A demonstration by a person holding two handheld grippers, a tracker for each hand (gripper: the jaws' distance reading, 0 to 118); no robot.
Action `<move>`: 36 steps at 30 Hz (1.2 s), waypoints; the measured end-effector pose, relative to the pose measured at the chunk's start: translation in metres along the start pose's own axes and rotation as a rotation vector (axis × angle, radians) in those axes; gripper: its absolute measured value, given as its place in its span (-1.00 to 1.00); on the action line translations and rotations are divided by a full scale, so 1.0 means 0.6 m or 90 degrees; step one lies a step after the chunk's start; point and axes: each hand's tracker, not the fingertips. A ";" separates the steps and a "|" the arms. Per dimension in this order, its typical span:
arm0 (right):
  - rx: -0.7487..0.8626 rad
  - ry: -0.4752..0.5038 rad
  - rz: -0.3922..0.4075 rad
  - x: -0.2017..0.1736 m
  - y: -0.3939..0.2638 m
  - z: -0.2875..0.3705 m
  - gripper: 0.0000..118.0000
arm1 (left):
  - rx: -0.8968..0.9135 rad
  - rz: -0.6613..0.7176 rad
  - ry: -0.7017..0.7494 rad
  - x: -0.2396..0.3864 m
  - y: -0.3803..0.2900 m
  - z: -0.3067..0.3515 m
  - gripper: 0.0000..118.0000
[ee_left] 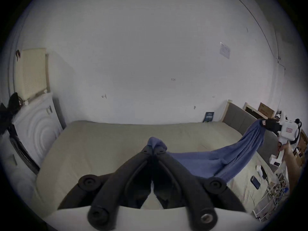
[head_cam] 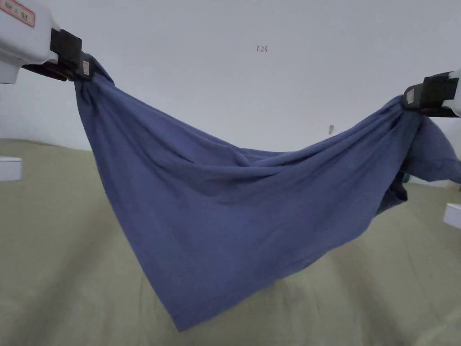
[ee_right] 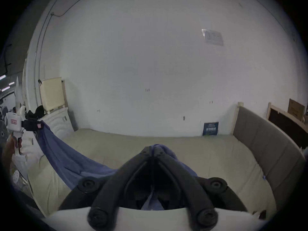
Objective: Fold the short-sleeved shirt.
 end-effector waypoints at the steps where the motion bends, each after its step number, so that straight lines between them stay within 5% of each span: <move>1: 0.003 -0.003 -0.002 0.001 0.011 -0.010 -0.97 | 0.008 0.000 0.012 -0.001 0.006 -0.003 -1.00; 8: 0.009 -0.012 -0.017 0.020 0.025 -0.057 -0.97 | 0.023 0.005 0.038 -0.031 0.004 -0.046 -1.00; 19: -0.065 -0.012 -0.045 0.062 -0.095 -0.051 -0.97 | -0.022 0.052 0.019 -0.073 -0.087 -0.042 -1.00; 36: -0.301 -0.022 -0.161 0.099 -0.420 0.009 -0.97 | -0.249 0.167 -0.027 -0.078 -0.436 -0.049 -1.00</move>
